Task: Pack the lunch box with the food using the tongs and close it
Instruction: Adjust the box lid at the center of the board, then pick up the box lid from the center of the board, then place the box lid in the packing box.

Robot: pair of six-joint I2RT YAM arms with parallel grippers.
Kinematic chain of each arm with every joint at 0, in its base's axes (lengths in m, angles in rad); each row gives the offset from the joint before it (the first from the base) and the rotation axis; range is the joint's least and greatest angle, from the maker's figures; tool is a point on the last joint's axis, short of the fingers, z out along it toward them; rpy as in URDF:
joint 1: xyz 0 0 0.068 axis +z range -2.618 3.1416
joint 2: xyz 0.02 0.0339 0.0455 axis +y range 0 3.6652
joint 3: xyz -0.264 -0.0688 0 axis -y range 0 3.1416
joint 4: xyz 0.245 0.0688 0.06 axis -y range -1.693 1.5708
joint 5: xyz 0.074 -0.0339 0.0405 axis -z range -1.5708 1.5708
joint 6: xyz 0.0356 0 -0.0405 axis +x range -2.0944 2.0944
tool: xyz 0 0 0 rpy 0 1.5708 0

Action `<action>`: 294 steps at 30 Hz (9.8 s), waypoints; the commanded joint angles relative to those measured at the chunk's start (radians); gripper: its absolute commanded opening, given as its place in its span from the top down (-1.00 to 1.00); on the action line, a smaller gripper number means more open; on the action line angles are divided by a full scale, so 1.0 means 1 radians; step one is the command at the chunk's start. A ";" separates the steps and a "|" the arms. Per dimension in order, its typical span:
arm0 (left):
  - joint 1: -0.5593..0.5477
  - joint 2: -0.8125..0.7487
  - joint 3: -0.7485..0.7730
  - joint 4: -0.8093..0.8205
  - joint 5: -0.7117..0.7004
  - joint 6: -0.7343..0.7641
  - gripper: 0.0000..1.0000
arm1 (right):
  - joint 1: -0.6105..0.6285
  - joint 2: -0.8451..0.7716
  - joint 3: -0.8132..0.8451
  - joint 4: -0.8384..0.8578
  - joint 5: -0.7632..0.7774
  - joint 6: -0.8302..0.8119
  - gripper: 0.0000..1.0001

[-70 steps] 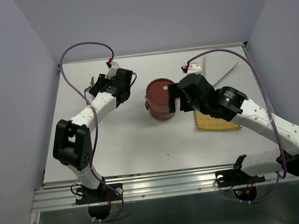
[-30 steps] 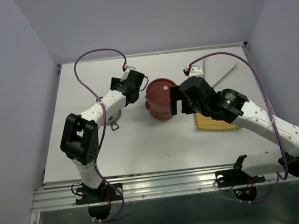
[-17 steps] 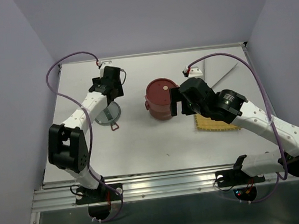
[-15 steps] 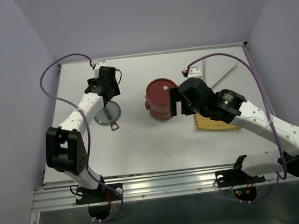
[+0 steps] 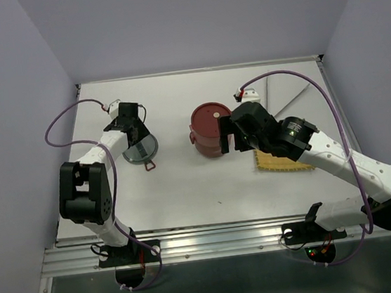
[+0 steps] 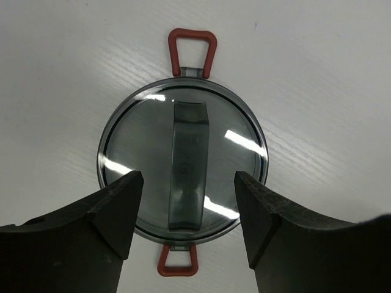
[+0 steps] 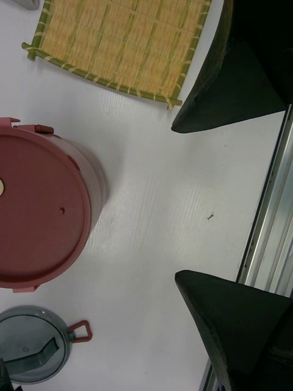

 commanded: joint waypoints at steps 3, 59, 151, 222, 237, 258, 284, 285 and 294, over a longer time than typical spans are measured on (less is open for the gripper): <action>-0.002 0.008 -0.051 0.070 0.038 -0.076 -0.40 | 0.003 -0.016 -0.014 0.055 -0.009 -0.004 -1.00; -0.225 -0.107 0.674 -0.211 0.685 0.999 1.00 | -0.609 -0.011 -0.020 0.088 -0.327 -0.121 -1.00; -0.425 0.396 1.122 -0.742 0.734 1.036 1.00 | -0.661 -0.042 -0.161 0.122 -0.358 -0.136 -1.00; -0.419 0.375 1.132 -0.726 0.760 1.087 -0.64 | -0.661 0.268 -0.010 0.444 -0.714 -0.018 -0.10; -0.364 0.059 0.901 -0.392 0.670 0.811 -0.87 | -0.661 0.279 0.059 0.391 -0.711 -0.064 -0.11; -0.138 -0.509 -0.073 0.110 0.429 -0.015 -0.78 | -0.565 0.334 0.503 -0.025 -1.030 -1.083 -0.57; -0.137 -0.481 -0.108 0.113 0.433 0.073 -0.79 | -0.374 0.615 0.636 -0.134 -0.962 -1.281 -0.48; -0.137 -0.481 -0.109 0.114 0.432 0.074 -0.79 | -0.374 0.619 0.635 -0.132 -0.967 -1.281 -0.46; -0.135 -0.483 -0.125 0.119 0.433 0.079 -0.79 | -0.374 0.632 0.606 -0.077 -0.964 -1.262 -0.25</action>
